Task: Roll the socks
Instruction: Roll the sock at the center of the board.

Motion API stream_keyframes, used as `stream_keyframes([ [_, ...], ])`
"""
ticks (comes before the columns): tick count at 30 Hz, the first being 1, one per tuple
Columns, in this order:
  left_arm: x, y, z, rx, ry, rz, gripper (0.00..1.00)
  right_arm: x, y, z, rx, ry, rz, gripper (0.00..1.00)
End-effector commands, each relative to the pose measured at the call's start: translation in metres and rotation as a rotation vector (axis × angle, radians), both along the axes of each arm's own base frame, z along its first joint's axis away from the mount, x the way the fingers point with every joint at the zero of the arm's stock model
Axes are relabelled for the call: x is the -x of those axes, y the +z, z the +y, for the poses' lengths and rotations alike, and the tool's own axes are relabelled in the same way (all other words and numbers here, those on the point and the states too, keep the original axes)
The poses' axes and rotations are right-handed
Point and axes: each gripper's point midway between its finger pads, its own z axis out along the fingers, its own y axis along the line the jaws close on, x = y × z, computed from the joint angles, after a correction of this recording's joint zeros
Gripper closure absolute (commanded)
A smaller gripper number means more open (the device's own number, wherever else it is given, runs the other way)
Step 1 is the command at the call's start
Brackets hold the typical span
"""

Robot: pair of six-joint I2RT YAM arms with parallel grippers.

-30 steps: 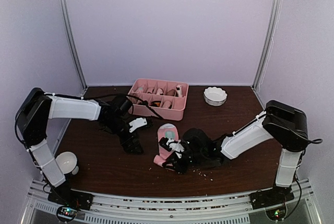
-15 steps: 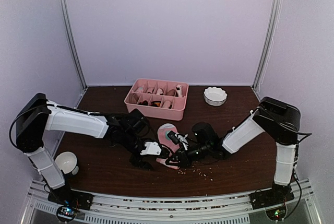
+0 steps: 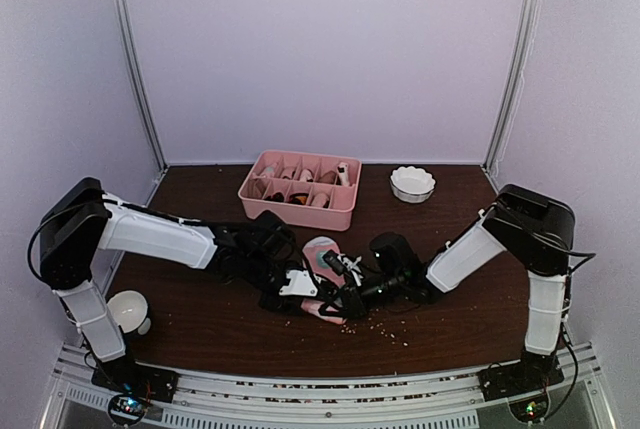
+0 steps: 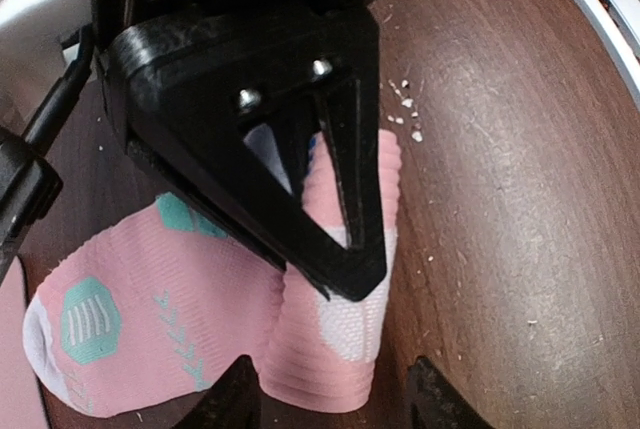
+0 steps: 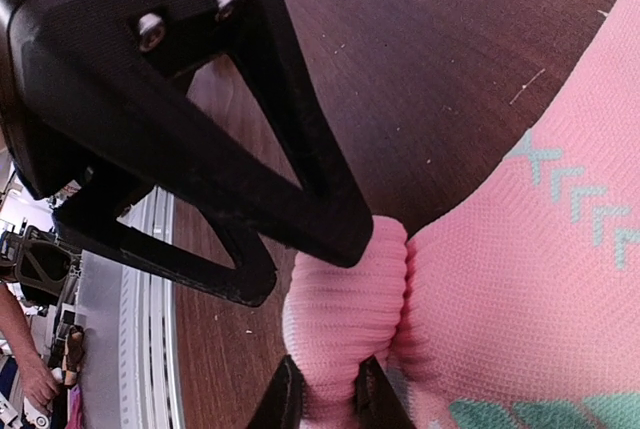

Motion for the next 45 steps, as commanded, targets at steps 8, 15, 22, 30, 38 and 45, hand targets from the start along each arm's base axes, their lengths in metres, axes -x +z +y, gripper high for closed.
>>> stream_keyframes([
  [8, -0.004, -0.013, -0.017, -0.034, 0.000, 0.021, 0.68, 0.053, -0.111, -0.087, 0.467, -0.077, 0.315, 1.00],
  [15, 0.007, -0.031, -0.005, -0.098, 0.002, 0.083, 0.81, 0.052, -0.106, -0.084, 0.440, -0.083, 0.310, 0.98],
  [22, 0.021, -0.045, 0.003, -0.165, 0.014, 0.210, 0.98, 0.038, -0.083, -0.079, 0.373, -0.111, 0.205, 0.70],
  [30, 0.039, -0.043, 0.010, -0.224, 0.049, 0.525, 1.00, 0.014, -0.040, -0.093, 0.326, -0.203, -0.061, 0.00],
  [38, 0.049, -0.050, 0.021, -0.290, 0.054, 0.604, 1.00, -0.004, -0.014, -0.108, 0.303, -0.316, -0.215, 0.01],
  [45, 0.056, -0.042, 0.027, -0.341, 0.036, 0.643, 1.00, -0.057, 0.056, -0.156, 0.312, -0.697, -0.470, 0.01],
])
